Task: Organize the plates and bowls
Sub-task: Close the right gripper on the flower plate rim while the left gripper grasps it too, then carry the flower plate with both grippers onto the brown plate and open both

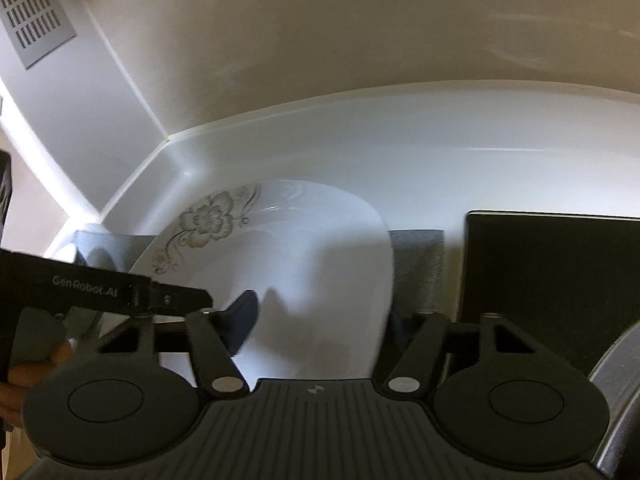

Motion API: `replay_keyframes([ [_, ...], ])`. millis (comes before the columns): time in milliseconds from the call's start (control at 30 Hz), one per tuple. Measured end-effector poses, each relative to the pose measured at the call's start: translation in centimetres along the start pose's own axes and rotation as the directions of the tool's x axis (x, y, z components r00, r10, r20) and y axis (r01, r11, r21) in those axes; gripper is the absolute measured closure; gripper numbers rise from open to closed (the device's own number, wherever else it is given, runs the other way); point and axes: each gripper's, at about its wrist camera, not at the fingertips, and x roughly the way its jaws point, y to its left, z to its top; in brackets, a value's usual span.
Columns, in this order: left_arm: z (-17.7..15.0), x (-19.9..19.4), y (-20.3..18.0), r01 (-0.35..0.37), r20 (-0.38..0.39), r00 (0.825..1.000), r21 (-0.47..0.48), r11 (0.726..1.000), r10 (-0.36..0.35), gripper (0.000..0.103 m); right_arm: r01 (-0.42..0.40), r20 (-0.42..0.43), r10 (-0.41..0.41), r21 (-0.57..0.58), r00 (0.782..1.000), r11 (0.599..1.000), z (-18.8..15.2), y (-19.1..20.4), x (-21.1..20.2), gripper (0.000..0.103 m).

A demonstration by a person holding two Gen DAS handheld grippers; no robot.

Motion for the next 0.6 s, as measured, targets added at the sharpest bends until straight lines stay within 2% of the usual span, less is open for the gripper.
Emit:
replay_keyframes([
  [67,0.0,0.1,-0.1,-0.002,0.001,1.0,0.005,1.0,0.002,0.0,0.002,0.003,-0.002,0.017,1.0,1.0,0.1,-0.5,0.0,0.047],
  [333,-0.2,0.1,-0.7,-0.018,0.005,1.0,0.037,0.999,0.018,0.002,-0.013,0.032,0.013,0.004,0.999,1.0,-0.3,-0.6,0.3,0.048],
  [367,-0.3,-0.1,-1.0,-0.031,0.013,0.999,0.057,0.998,0.031,0.013,-0.012,0.037,0.012,-0.002,0.999,1.0,-0.4,-0.6,0.3,0.054],
  [400,-0.4,-0.5,-1.3,-0.043,0.037,0.998,0.082,0.996,0.04,0.021,0.002,0.038,-0.002,-0.002,0.999,1.0,-0.4,-0.6,0.3,0.058],
  [433,-0.4,-0.8,-1.5,-0.056,0.04,0.998,0.086,0.995,0.053,0.024,0.007,0.034,-0.007,0.008,0.999,1.0,-0.3,-0.9,0.0,0.063],
  [533,-0.1,-1.4,-0.2,-0.047,0.031,0.998,0.02,0.999,0.046,0.044,0.0,0.017,-0.001,0.076,1.0,0.997,0.3,-2.0,-0.1,0.076],
  [567,0.0,-1.6,0.2,-0.037,0.027,0.999,0.01,0.999,0.036,0.05,-0.003,0.012,0.002,0.085,1.0,0.996,0.4,-2.3,-0.1,0.077],
  [600,0.0,-1.8,0.5,-0.027,0.026,0.999,0.008,1.0,0.027,0.05,-0.003,0.007,0.002,0.085,1.0,0.996,0.5,-2.3,-0.1,0.077],
])
